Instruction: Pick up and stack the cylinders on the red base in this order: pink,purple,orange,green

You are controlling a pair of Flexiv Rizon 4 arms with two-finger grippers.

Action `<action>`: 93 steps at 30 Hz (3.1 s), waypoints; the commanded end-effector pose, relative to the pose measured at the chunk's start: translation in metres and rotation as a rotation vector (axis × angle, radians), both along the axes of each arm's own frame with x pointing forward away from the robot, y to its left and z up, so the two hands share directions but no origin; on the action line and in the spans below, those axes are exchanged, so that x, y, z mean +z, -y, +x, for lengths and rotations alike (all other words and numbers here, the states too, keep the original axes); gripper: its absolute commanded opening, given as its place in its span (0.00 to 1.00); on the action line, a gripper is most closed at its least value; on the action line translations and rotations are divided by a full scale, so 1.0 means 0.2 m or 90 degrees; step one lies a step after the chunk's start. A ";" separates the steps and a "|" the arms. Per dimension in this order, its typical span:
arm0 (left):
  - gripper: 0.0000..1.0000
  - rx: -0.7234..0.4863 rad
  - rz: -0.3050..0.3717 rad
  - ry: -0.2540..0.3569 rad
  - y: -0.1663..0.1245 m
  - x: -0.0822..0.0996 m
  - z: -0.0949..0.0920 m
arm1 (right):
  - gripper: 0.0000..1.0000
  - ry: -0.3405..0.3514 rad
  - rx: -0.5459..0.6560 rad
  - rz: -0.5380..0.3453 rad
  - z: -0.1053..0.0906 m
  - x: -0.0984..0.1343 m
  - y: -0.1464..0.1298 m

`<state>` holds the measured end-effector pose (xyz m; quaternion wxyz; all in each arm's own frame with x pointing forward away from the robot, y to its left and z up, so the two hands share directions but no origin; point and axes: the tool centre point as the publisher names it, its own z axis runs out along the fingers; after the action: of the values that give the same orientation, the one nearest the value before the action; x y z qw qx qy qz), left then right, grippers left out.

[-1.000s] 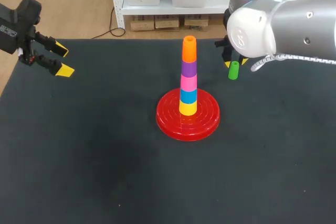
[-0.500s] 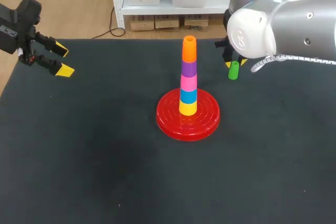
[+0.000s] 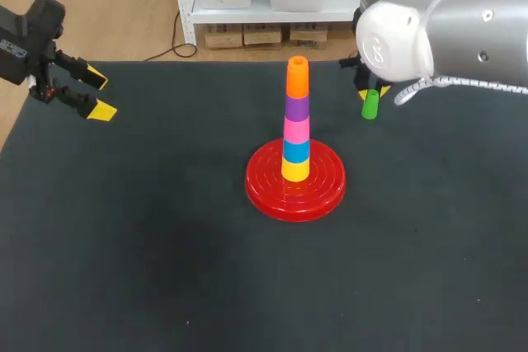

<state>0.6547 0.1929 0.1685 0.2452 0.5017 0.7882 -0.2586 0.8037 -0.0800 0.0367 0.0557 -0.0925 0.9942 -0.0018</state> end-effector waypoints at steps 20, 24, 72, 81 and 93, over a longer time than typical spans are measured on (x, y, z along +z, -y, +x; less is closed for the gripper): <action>1.00 0.001 -0.001 0.002 0.00 0.00 0.00 | 0.00 0.028 0.284 0.057 -0.29 1.08 -0.18; 1.00 0.001 -0.001 0.002 0.00 0.00 0.00 | 0.00 0.045 0.350 0.040 -0.37 1.21 -0.25; 1.00 0.001 -0.001 0.002 0.00 0.00 0.00 | 0.00 -0.016 0.636 -0.008 -0.79 1.24 -0.72; 1.00 0.001 -0.001 0.002 0.00 0.00 0.00 | 0.00 -0.020 0.643 -0.012 -0.79 1.22 -0.74; 1.00 0.001 -0.001 0.002 0.00 0.00 0.00 | 0.00 -0.036 0.623 -0.014 -0.72 1.18 -0.75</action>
<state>0.6547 0.1929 0.1685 0.2452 0.5018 0.7882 -0.2586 0.6537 0.0670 0.2740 0.0294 -0.5516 0.8335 0.0146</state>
